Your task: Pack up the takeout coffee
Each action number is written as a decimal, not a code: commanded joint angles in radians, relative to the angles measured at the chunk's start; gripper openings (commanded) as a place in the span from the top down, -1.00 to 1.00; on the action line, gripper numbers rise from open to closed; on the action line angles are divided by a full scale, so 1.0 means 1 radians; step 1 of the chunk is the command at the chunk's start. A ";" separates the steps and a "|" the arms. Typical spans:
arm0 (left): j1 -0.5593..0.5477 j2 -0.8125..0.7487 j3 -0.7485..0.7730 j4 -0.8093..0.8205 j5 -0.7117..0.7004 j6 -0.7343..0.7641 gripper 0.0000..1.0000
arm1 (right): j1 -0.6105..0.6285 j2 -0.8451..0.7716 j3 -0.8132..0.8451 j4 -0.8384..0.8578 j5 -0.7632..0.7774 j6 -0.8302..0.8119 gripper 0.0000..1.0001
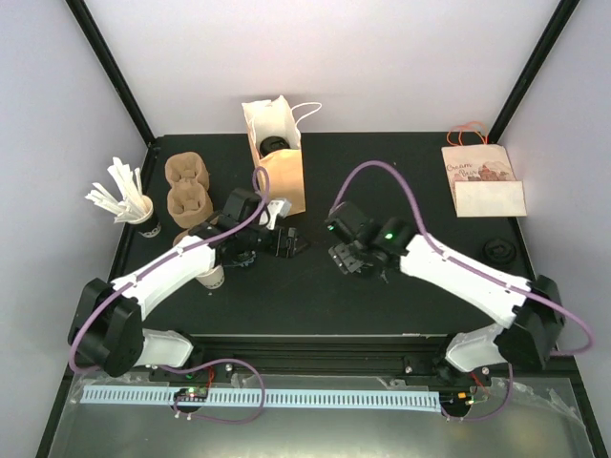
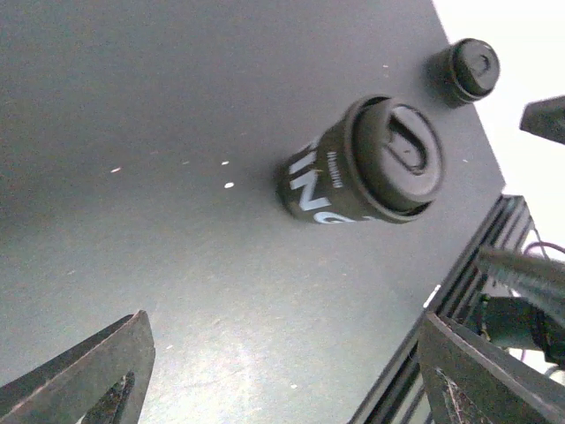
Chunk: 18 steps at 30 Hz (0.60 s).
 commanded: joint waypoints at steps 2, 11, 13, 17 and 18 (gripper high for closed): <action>-0.081 0.065 0.095 0.063 0.057 0.022 -0.66 | -0.162 -0.152 -0.103 0.152 -0.281 0.052 -0.50; -0.198 0.259 0.257 0.148 0.098 -0.019 -0.44 | -0.508 -0.389 -0.402 0.330 -0.606 0.228 0.06; -0.221 0.318 0.308 0.138 0.091 0.001 -0.44 | -0.556 -0.421 -0.464 0.357 -0.637 0.265 0.17; -0.238 0.414 0.407 0.084 0.056 0.049 -0.44 | -0.658 -0.471 -0.588 0.452 -0.754 0.342 0.31; -0.241 0.430 0.432 0.064 0.034 0.065 -0.44 | -0.678 -0.483 -0.613 0.478 -0.785 0.365 0.31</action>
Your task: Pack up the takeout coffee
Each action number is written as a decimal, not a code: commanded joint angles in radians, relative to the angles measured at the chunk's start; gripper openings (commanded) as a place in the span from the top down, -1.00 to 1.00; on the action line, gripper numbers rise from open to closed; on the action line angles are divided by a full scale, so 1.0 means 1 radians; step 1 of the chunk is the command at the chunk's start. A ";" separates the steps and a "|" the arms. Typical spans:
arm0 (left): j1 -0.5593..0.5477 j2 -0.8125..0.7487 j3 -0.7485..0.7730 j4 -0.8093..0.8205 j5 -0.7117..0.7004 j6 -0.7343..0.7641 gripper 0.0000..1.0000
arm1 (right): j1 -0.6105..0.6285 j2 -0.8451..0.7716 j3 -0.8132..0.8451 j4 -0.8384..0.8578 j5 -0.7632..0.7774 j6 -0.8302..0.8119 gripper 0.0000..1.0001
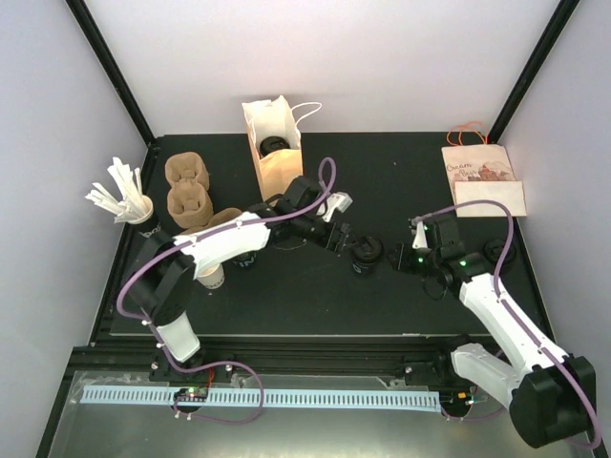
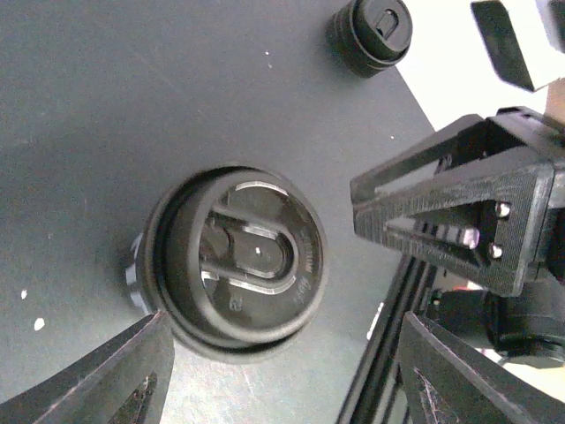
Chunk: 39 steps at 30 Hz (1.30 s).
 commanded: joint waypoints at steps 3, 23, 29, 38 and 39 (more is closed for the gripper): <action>-0.023 0.093 0.155 -0.072 -0.067 0.110 -0.44 | -0.087 -0.065 -0.129 0.205 -0.199 0.175 0.32; -0.077 0.274 0.368 -0.247 -0.142 0.218 -0.33 | -0.140 0.009 -0.191 0.348 -0.286 0.197 0.47; -0.086 0.294 0.384 -0.266 -0.146 0.227 -0.30 | -0.149 0.027 -0.216 0.378 -0.296 0.201 0.51; -0.107 0.331 0.414 -0.313 -0.183 0.252 -0.25 | -0.165 0.075 -0.266 0.459 -0.374 0.237 0.61; -0.109 0.334 0.416 -0.316 -0.189 0.254 -0.25 | -0.168 0.078 -0.271 0.472 -0.386 0.243 0.63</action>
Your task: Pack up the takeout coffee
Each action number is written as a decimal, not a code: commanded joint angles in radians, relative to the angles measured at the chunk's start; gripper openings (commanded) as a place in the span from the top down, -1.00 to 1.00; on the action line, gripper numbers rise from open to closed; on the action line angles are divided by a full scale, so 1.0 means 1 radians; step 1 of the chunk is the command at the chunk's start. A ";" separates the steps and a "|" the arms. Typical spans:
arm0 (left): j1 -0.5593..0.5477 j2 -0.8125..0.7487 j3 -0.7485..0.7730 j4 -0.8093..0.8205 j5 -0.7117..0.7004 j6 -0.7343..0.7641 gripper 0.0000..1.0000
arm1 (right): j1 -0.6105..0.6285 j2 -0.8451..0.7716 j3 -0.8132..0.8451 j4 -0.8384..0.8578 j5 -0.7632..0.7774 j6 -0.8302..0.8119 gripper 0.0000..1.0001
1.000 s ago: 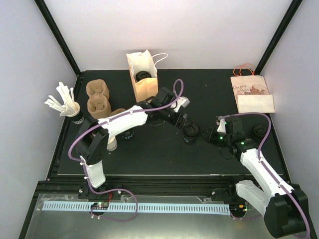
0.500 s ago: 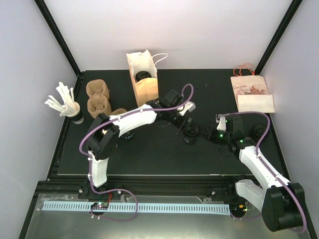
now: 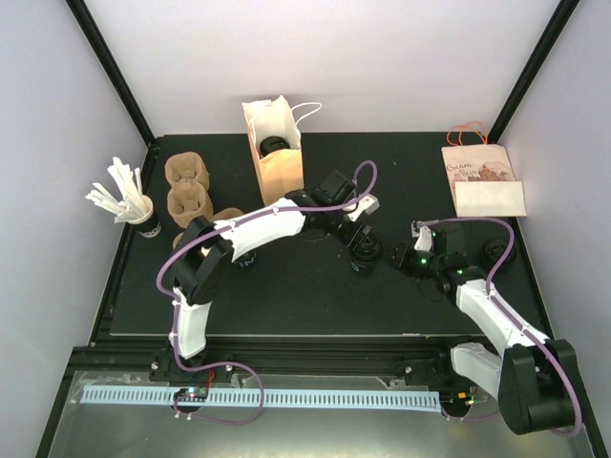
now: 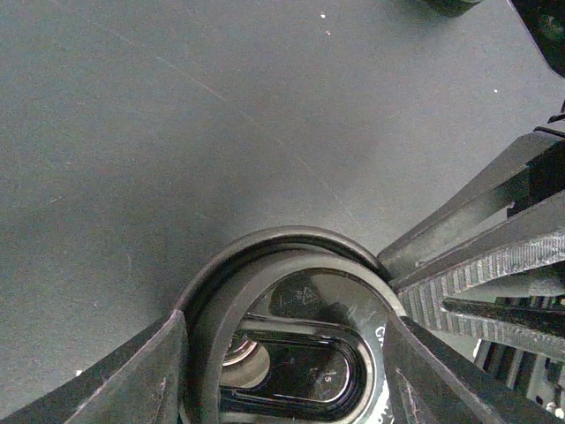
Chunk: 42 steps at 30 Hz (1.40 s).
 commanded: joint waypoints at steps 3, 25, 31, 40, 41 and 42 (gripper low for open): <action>-0.026 0.042 0.043 -0.067 -0.037 0.034 -0.23 | -0.022 0.037 -0.057 0.076 -0.077 0.047 0.68; -0.076 -0.013 -0.120 0.055 -0.162 0.017 -0.34 | -0.028 -0.015 -0.055 0.020 -0.072 -0.006 0.57; -0.075 -0.026 -0.135 0.114 -0.139 -0.013 -0.44 | -0.028 -0.065 0.017 -0.116 0.017 -0.115 0.35; -0.059 -0.022 -0.001 0.046 -0.110 -0.010 -0.56 | -0.029 -0.056 0.126 -0.245 0.065 -0.214 0.29; -0.058 -0.027 -0.001 0.043 -0.110 -0.011 -0.58 | -0.029 -0.058 0.133 -0.254 0.070 -0.223 0.28; -0.057 -0.035 -0.002 0.042 -0.111 -0.011 -0.61 | -0.027 -0.063 0.142 -0.267 0.079 -0.235 0.25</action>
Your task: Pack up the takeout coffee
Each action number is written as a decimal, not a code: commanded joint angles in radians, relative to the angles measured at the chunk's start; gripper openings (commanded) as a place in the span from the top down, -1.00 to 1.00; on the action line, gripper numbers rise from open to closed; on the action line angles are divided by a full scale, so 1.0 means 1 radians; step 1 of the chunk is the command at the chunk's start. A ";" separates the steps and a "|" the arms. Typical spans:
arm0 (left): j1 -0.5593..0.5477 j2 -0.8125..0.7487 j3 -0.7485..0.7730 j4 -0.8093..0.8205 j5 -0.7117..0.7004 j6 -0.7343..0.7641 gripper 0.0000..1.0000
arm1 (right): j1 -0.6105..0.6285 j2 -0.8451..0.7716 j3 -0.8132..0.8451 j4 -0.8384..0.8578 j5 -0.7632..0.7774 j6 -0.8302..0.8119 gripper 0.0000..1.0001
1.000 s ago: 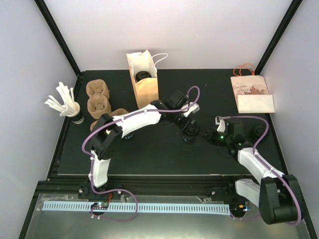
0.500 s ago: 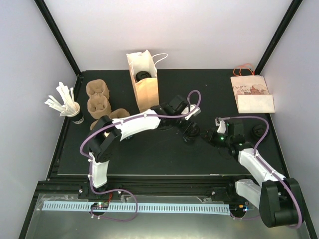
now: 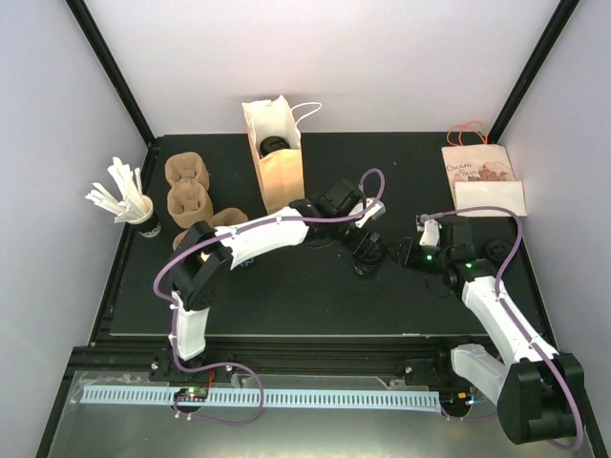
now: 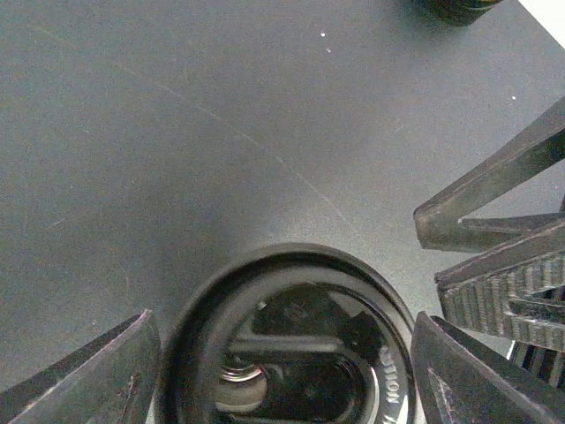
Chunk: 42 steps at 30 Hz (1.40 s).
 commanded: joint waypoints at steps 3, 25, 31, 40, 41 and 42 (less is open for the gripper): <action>0.008 -0.030 0.033 -0.037 0.026 -0.014 -0.64 | 0.001 -0.025 0.067 -0.107 0.062 -0.128 0.14; 0.033 -0.005 0.103 -0.177 0.125 0.396 -0.91 | 0.003 -0.132 -0.078 -0.030 -0.043 0.063 -0.05; 0.023 0.026 0.134 -0.206 0.139 0.431 -0.91 | 0.004 -0.139 -0.117 0.023 -0.052 0.101 -0.03; 0.008 0.071 0.177 -0.240 0.105 0.423 -0.81 | 0.004 -0.179 -0.134 0.018 -0.010 0.114 -0.02; 0.007 0.075 0.180 -0.244 0.098 0.423 -0.78 | 0.003 -0.179 -0.138 0.022 -0.010 0.118 -0.01; 0.007 0.076 0.182 -0.248 0.093 0.424 -0.75 | 0.004 -0.179 -0.142 0.027 -0.010 0.124 0.01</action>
